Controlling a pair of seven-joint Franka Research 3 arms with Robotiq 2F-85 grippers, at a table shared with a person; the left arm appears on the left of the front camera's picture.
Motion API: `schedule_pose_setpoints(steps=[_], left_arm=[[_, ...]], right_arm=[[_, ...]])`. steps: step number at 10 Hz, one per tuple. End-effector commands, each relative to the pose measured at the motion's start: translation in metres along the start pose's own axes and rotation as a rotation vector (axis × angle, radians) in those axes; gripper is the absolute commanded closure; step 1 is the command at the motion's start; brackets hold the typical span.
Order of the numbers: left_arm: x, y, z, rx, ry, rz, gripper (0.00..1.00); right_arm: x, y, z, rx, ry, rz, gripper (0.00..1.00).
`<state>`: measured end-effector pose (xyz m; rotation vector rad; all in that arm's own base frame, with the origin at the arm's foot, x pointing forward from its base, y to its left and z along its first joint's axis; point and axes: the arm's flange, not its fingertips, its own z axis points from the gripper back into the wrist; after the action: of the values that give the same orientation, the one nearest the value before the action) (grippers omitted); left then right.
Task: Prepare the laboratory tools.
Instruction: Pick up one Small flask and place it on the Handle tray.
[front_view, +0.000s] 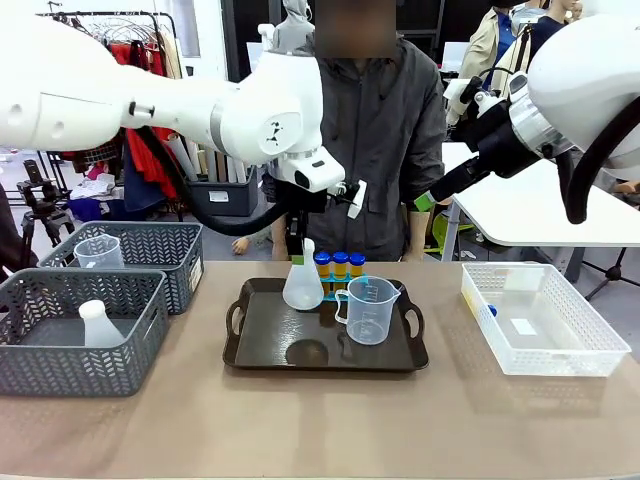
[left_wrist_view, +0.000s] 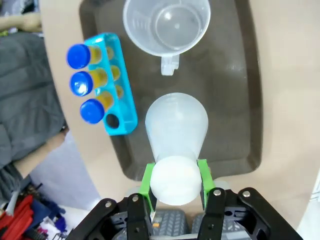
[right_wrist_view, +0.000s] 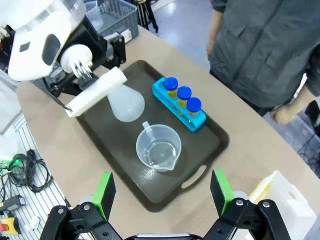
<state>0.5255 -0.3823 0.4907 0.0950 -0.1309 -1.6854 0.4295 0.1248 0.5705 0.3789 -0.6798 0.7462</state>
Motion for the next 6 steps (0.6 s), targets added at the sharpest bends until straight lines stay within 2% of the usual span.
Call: schedule_pose_setpoints(steps=[1,6], left_arm=[[-0.005,0.001,-0.007,-0.009,-0.023,-0.027,1.00],[-0.016,0.000,-0.039,-0.065,-0.058,-0.010,1.00]], right_arm=[[0.000,-0.001,0.000,0.018,-0.020,0.000,0.00],[0.000,-0.001,0.000,0.018,-0.020,0.000,0.00]])
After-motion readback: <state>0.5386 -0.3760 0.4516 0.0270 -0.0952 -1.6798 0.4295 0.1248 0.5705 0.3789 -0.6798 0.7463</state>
